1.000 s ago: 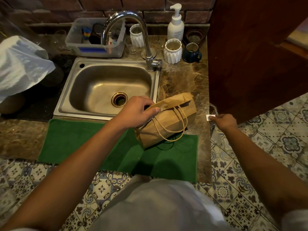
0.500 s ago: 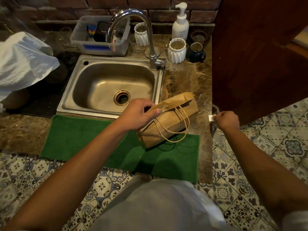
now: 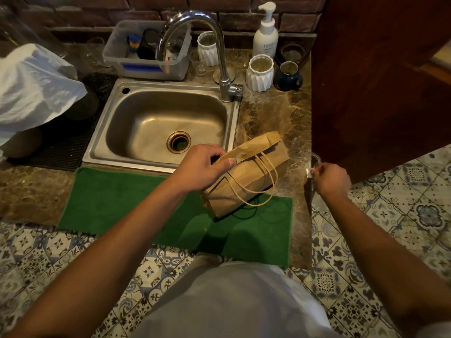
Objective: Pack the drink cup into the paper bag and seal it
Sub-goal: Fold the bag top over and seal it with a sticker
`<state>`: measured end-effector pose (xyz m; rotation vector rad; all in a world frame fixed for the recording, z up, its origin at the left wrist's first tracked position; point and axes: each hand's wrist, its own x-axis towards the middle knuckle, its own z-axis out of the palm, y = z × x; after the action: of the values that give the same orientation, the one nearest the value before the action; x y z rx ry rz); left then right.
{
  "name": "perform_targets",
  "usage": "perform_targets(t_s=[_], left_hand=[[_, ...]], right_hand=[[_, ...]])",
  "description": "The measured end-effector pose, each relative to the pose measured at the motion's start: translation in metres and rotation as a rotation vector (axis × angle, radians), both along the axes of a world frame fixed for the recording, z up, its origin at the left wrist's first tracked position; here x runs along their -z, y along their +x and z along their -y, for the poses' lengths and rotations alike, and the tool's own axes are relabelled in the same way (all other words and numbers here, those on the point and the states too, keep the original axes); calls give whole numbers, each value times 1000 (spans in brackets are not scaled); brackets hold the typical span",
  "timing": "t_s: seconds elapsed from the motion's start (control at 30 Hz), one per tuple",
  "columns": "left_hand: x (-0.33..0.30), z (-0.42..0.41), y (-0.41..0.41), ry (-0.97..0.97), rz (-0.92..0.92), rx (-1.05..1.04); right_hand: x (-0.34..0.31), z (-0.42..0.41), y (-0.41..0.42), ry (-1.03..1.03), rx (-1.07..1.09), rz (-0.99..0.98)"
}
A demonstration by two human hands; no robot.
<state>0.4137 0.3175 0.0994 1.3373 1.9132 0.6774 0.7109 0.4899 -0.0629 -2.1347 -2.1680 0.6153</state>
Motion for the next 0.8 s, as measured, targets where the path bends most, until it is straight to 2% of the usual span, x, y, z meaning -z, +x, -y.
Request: perform_targets(t_s=[0.17, 0.3, 0.37, 0.47, 0.5, 0.57, 0.7, 0.8], left_hand=[[-1, 1, 1, 2, -5, 1], [1, 1, 1, 3, 14, -21], [3, 1, 4, 19, 39, -77], [6, 3, 13, 42, 83, -209], [8, 4, 17, 48, 107, -257], [12, 9, 25, 60, 167, -343], [17, 15, 38, 70, 266, -446], [17, 17, 44, 81, 277, -476]], right_hand=[[-1, 10, 1, 106, -61, -24], [-41, 2, 0, 255, -20, -230], [-75, -3, -2, 178, 60, -497], [-135, 17, -17, -18, 267, -1070], [-149, 32, -25, -83, 287, -1209], [-165, 64, -44, -221, 259, -1355], [-158, 114, -91, -480, 219, -1299], [-148, 125, -115, -547, 301, -1267]])
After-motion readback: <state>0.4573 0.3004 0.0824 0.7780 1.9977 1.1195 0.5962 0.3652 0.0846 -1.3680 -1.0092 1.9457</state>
